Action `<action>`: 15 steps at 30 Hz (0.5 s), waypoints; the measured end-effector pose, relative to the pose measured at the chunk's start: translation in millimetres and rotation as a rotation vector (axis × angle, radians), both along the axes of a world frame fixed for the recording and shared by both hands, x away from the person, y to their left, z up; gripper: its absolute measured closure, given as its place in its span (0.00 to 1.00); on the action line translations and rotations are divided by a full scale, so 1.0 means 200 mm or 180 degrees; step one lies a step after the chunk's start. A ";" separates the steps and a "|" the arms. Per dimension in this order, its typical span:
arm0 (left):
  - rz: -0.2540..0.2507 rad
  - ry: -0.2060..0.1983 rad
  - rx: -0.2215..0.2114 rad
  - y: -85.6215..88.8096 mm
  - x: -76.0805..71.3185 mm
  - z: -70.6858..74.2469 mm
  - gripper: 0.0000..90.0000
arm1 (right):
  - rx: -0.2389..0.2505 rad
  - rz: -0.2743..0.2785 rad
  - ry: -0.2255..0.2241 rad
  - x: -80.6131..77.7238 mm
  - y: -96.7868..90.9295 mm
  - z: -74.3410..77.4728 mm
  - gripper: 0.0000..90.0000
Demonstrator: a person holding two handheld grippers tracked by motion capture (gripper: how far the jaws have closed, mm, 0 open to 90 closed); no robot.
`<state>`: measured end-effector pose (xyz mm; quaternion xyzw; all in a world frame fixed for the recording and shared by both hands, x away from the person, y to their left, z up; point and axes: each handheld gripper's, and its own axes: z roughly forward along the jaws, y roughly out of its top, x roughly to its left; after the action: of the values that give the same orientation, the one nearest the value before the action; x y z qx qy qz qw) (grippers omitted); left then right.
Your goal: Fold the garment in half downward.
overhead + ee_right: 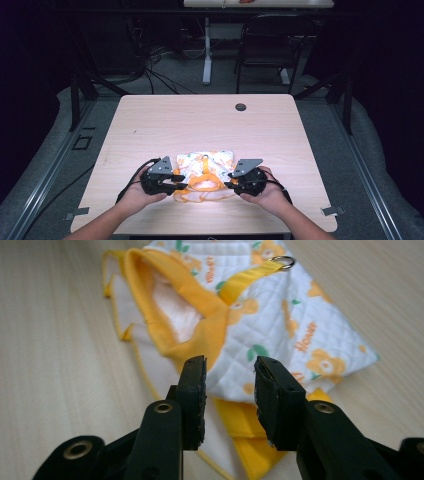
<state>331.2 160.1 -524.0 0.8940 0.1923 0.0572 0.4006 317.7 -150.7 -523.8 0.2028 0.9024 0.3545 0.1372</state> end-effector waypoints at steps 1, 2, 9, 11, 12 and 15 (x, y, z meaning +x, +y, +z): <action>0.0053 -0.0004 0.0016 -0.01 0.01 0.00 0.72 | -0.0002 -0.0082 -0.0031 0.02 0.01 0.01 0.73; 0.0113 -0.0010 0.0012 -0.02 0.03 0.00 0.72 | -0.0002 -0.0082 -0.0031 0.02 0.01 0.01 0.73; 0.0342 0.0045 0.0115 -0.08 0.14 -0.06 0.68 | 0.0011 -0.0189 0.0118 0.12 0.05 -0.03 0.67; 0.0387 0.0060 0.0121 -0.09 0.16 -0.07 0.66 | 0.0003 -0.0220 0.0135 0.13 0.07 -0.04 0.66; 0.0401 0.0064 0.0107 -0.09 0.17 -0.07 0.64 | 0.0000 -0.0223 0.0150 0.14 0.07 -0.05 0.65; 0.0351 0.0114 0.0151 -0.10 0.17 -0.09 0.61 | -0.0012 -0.0215 0.0170 0.15 0.08 -0.07 0.64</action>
<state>364.6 140.1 -542.6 0.8922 0.2470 0.0678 0.3720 348.6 -134.6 -537.0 0.2423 0.8991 0.3424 0.1253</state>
